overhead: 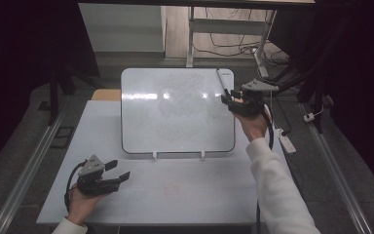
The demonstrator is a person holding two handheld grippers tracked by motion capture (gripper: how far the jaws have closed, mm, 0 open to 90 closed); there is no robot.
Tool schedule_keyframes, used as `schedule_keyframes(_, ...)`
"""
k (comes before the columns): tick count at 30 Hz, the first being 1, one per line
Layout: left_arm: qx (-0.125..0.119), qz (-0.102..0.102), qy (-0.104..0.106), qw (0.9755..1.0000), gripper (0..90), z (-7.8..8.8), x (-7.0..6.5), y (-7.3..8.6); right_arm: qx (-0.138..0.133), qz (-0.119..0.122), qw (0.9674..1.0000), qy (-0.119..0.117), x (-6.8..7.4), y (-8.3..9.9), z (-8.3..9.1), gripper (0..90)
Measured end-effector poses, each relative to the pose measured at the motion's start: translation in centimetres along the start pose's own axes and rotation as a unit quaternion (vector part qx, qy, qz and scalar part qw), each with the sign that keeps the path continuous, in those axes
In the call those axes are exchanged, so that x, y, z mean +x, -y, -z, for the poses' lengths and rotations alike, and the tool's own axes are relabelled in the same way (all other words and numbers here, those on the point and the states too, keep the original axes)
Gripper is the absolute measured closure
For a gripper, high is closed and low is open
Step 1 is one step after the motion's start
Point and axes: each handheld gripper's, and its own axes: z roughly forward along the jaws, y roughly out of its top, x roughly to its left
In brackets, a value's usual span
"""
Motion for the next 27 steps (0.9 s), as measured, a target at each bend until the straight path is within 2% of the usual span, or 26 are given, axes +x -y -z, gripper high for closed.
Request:
schedule_keyframes(7,0.003,-0.002,0.001,1.0,29.0,-0.2,0.2,0.0,-0.01,0.002,0.9989,-0.046,1.2,4.9,4.7,46.4)
schedule_keyframes(9,0.004,-0.003,0.003,1.0,27.7,-0.3,0.3,0.0,-0.011,-0.003,0.9983,-0.057,1.5,7.2,6.4,45.5)
schedule_keyframes(14,0.011,-0.008,0.001,0.9999,26.1,-0.6,0.3,-0.1,0.009,-0.002,0.9979,-0.065,2.0,12.6,9.2,45.1)
schedule_keyframes(17,0.014,-0.009,0.0,0.9999,25.6,-0.6,0.3,-0.1,0.022,0.001,0.9976,-0.065,2.0,14.8,10.1,45.0)
schedule_keyframes(21,0.015,-0.011,-0.003,0.9998,25.2,-0.7,0.4,-0.2,0.036,0.011,0.9973,-0.063,1.8,15.9,10.5,44.9)
schedule_keyframes(27,0.014,-0.015,-0.005,0.9998,25.1,-0.7,0.3,-0.2,0.041,0.017,0.9967,-0.067,1.9,16.2,10.2,44.9)
